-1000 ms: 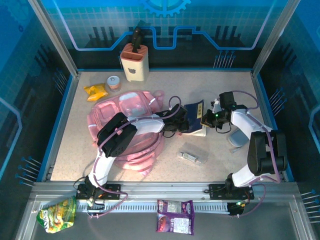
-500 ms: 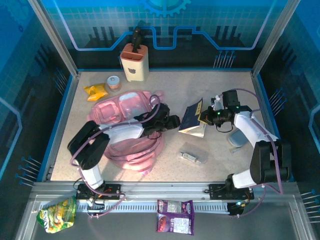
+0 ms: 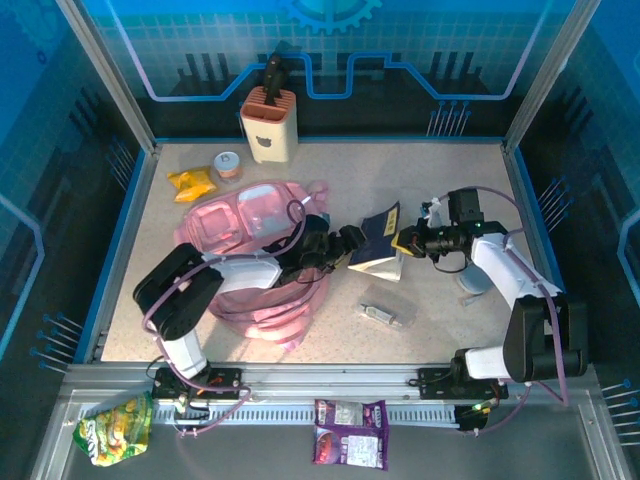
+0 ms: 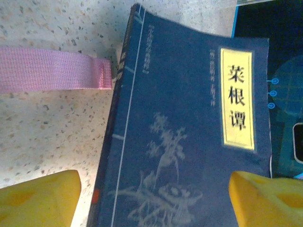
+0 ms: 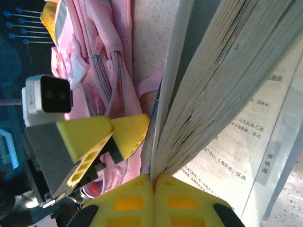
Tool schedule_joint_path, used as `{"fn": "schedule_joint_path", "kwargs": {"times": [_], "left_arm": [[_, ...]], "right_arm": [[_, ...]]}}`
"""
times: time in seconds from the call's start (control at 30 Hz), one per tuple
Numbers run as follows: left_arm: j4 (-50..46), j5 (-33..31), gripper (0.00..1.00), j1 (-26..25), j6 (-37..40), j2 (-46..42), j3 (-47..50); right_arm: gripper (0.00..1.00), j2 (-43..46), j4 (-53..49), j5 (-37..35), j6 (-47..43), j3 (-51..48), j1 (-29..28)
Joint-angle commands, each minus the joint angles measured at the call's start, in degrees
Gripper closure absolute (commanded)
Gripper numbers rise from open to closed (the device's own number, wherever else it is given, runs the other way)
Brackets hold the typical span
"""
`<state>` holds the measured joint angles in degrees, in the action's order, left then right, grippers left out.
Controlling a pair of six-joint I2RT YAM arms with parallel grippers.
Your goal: Pack the student bag
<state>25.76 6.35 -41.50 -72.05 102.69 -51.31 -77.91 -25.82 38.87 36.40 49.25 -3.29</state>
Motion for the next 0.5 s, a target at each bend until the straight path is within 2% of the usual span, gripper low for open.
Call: {"fn": "schedule_joint_path", "kwargs": {"times": [0.0,0.13,0.27,0.33,0.47], "left_arm": [[8.6,2.6,0.19,-0.3,-6.6,3.5,0.2],[10.6,0.1,0.19,-0.5,-9.3,3.6,2.5],[4.3,-1.5,0.12,-1.0,-9.2,2.2,1.5],[4.6,-1.7,0.09,-1.1,-10.4,2.7,1.2],[8.1,-1.2,0.11,-1.1,-11.5,2.7,0.2]], "right_arm": [[1.0,1.7,3.7,5.0,2.4,-1.7,1.1],[1.0,2.8,3.5,5.0,2.4,-2.1,1.5],[1.0,4.0,4.7,6.2,3.8,-2.3,1.9],[1.0,4.3,7.1,6.8,6.2,-2.8,1.8],[1.0,4.2,10.2,7.8,8.7,-4.5,1.2]]}}
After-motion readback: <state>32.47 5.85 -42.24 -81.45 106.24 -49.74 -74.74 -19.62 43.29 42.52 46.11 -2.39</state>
